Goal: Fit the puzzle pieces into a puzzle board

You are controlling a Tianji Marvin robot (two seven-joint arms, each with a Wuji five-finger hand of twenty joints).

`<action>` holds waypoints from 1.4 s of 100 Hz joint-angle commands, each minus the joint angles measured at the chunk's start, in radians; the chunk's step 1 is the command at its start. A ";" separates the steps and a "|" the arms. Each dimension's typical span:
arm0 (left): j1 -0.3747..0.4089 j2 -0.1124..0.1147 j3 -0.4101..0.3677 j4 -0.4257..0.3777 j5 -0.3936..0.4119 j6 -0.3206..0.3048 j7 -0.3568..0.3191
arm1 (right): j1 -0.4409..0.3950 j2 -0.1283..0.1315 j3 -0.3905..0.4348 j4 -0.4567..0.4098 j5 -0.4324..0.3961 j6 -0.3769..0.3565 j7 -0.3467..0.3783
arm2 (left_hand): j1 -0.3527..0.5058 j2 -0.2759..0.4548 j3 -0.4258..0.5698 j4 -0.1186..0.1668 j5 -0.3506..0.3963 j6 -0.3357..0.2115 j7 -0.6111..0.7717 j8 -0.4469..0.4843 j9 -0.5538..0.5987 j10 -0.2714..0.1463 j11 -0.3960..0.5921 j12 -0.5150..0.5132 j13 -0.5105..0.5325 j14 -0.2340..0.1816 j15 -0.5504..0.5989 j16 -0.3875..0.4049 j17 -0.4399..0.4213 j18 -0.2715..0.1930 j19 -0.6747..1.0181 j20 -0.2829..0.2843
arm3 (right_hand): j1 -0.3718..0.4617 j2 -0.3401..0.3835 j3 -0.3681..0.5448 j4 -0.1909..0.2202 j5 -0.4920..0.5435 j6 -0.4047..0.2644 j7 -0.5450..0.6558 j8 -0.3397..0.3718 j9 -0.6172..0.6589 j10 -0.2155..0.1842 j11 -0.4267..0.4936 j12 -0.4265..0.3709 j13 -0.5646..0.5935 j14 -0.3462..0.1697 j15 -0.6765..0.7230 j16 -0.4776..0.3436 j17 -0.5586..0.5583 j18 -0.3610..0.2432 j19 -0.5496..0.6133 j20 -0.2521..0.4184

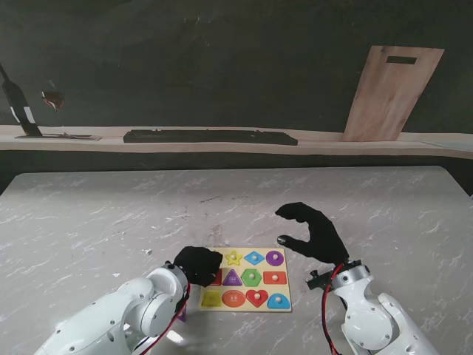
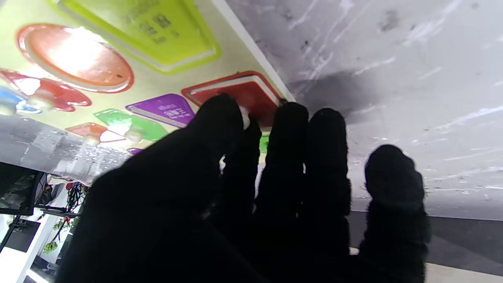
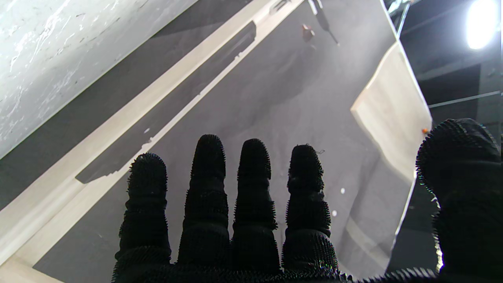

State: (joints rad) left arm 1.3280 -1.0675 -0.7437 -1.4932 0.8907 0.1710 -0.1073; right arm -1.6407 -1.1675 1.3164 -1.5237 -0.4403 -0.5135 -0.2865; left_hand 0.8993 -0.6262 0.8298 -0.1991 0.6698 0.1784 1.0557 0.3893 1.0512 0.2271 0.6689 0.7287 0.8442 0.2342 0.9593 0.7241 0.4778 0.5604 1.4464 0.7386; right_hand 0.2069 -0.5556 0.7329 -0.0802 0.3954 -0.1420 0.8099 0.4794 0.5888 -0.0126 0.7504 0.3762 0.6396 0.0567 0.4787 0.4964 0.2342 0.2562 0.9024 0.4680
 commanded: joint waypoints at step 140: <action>0.007 0.001 0.002 0.047 0.028 -0.076 0.076 | -0.007 -0.007 0.000 -0.004 0.000 -0.007 -0.007 | -0.025 -0.037 0.129 -0.010 0.007 0.014 0.111 0.030 0.038 -0.007 0.045 -0.020 0.055 -0.049 0.056 -0.008 0.048 -0.140 0.059 0.019 | -0.030 0.041 -0.022 0.005 0.008 -0.045 -0.006 0.011 0.025 0.001 -0.003 0.008 0.024 -0.001 0.004 0.010 -0.013 0.006 0.006 0.022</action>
State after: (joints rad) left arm 1.3246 -1.0656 -0.7416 -1.4532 0.9245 0.0948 -0.0358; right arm -1.6411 -1.1689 1.3181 -1.5233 -0.4375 -0.5160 -0.2909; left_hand 0.8591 -0.6508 0.9209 -0.2014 0.6778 0.2048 1.1050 0.3941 1.0978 0.2086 0.7002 0.6995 0.8893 0.2320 0.9955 0.7109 0.5249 0.5604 1.4625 0.7391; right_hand 0.2069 -0.5322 0.7322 -0.0801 0.3955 -0.1595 0.8099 0.4794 0.5993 -0.0126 0.7503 0.3762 0.6399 0.0576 0.4787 0.4966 0.2340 0.2570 0.9024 0.4680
